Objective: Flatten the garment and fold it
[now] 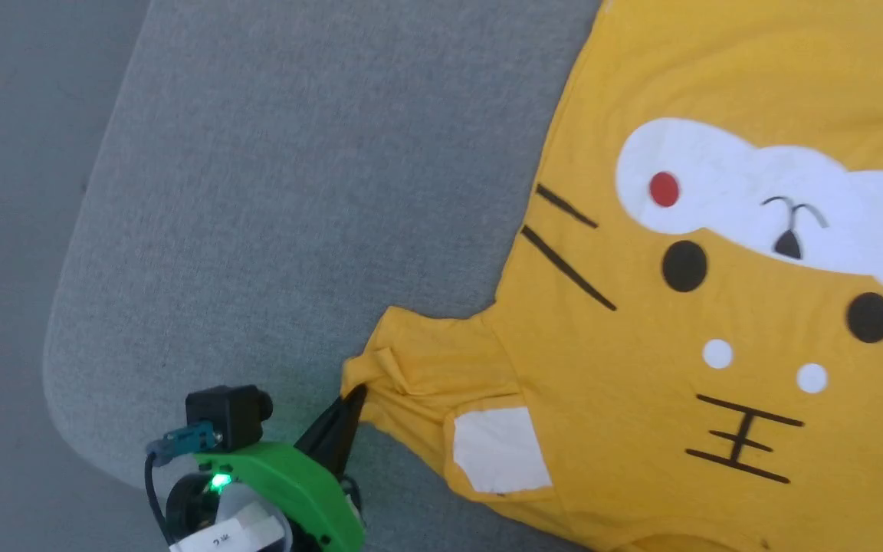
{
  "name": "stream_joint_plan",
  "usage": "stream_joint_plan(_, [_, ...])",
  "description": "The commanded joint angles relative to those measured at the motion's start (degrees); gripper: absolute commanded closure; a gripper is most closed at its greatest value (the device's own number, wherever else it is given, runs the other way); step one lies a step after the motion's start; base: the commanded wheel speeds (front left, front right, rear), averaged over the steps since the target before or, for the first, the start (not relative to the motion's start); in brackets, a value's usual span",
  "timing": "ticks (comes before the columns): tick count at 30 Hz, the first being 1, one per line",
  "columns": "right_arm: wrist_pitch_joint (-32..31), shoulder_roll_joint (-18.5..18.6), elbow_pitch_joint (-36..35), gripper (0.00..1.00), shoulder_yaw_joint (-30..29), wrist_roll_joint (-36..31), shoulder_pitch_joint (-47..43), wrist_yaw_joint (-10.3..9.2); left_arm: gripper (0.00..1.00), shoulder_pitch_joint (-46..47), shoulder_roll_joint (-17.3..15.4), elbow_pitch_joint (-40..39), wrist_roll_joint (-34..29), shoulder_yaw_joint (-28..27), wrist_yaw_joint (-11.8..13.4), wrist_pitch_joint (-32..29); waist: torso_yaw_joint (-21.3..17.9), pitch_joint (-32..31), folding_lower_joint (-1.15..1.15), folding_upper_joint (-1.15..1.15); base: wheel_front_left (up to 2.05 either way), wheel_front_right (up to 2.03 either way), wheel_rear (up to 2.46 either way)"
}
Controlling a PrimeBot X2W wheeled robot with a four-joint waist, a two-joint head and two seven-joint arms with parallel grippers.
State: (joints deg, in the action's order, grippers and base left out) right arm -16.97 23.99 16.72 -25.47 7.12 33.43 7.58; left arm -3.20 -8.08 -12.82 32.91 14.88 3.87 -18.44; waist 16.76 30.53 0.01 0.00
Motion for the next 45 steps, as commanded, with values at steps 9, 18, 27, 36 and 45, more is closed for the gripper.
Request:
stream_joint_plan(9, [1.60,-7.02,-6.40,1.00,-7.82,2.43,-19.36,-0.09,1.00,-6.17,-3.65,-1.24,0.35,-2.22,2.67,-3.76,-13.61,-16.42,-0.01,0.00,0.00,0.00,0.00])
stream_joint_plan(18, [-14.21,-14.27,-9.20,1.00,-14.15,1.94,-29.67,-0.09,1.00,-8.00,-4.72,-3.18,0.79,-2.45,3.53,-5.52,-16.76,-19.44,-0.01,0.00,0.00,0.00,0.00])
stream_joint_plan(27, [-26.95,-18.60,-7.01,1.00,-17.55,0.21,-33.00,-0.09,1.00,-8.24,-4.76,-3.21,1.19,-1.96,3.67,-6.09,-16.55,-20.11,-0.01,0.00,0.00,0.00,0.00])
stream_joint_plan(36, [-20.95,-18.45,-9.34,0.00,-15.21,0.22,-32.12,-0.09,1.00,-8.05,-4.69,-2.32,1.58,-1.76,3.56,-5.75,-15.78,-20.87,-0.01,0.00,0.00,0.00,0.00])
stream_joint_plan(45, [-0.48,-12.43,-14.12,0.00,-0.25,5.39,-25.79,-0.09,1.00,-7.52,-4.62,-2.14,1.74,-1.36,3.36,-5.50,-15.04,-20.42,-0.01,0.00,0.00,0.00,0.00])
